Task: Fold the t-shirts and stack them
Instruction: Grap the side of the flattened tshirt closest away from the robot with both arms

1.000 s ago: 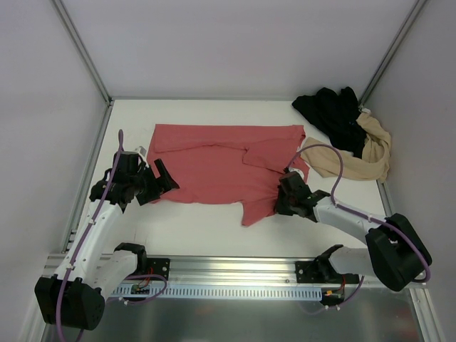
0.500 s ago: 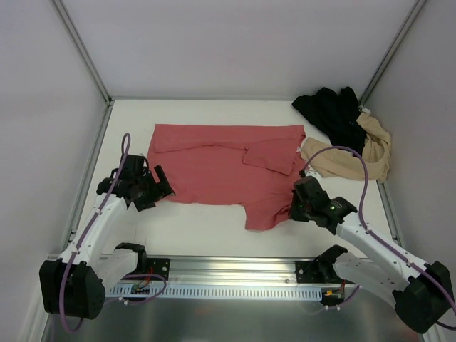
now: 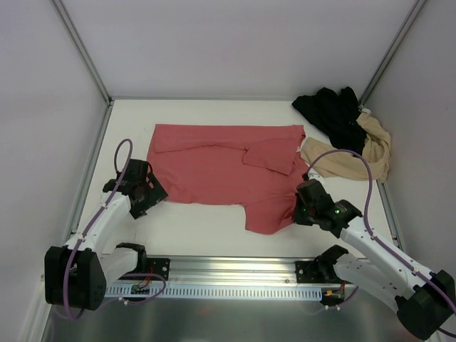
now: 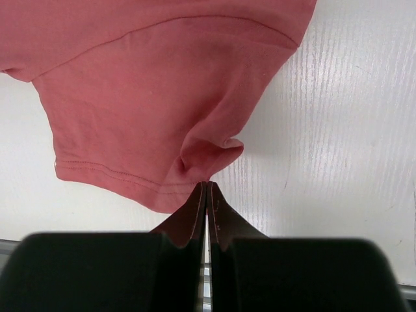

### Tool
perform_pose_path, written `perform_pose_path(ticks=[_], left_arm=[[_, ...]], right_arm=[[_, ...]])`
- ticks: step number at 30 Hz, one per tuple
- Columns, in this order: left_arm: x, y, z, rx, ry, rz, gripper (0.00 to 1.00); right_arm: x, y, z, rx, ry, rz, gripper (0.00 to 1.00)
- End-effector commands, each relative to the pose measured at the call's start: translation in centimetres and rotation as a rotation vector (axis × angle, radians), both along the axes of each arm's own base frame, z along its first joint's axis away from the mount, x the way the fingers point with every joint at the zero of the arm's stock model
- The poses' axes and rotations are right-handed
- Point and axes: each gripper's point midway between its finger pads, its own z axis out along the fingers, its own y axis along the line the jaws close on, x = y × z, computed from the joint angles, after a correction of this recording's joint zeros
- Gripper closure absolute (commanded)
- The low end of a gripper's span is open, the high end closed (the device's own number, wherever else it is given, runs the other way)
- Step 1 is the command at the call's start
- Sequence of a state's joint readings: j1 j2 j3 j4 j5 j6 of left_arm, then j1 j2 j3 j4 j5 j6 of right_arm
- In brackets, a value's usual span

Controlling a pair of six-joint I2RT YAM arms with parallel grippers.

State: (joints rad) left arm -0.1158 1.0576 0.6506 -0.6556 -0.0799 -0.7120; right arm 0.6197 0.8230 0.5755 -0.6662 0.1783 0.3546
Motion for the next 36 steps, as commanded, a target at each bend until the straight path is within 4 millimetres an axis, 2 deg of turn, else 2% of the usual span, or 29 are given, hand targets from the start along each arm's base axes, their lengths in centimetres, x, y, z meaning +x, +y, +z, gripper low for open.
perform_pose_path(ticks=[1, 10, 13, 20, 25, 36], left_arm=[[-0.1, 2.2, -1.2, 0.09, 0.004, 0.091, 0.18], [0.5, 3.5, -3.7, 0.143, -0.017, 0.144, 0.19], [1.4, 3.7, -3.6, 0.153, -0.062, 0.147, 0.2], [3.1, 2.7, -2.1, 0.094, -0.182, 0.113, 0.21], [3.1, 3.4, -1.7, 0.104, -0.232, 0.134, 0.21], [3.5, 3.8, -2.2, 0.097, -0.232, 0.155, 0.21]], right_arm=[[-0.3, -0.1, -0.2, 0.0, 0.003, 0.004, 1.0], [-0.4, 0.0, -0.4, 0.008, 0.008, 0.007, 1.0], [-0.5, 0.0, -0.6, 0.007, 0.013, 0.008, 1.0], [-0.6, 0.0, -1.1, 0.003, 0.028, 0.004, 1.0], [-0.6, 0.1, -1.2, 0.004, 0.03, 0.006, 1.0], [-0.6, 0.3, -1.5, 0.005, 0.041, 0.014, 1.0]])
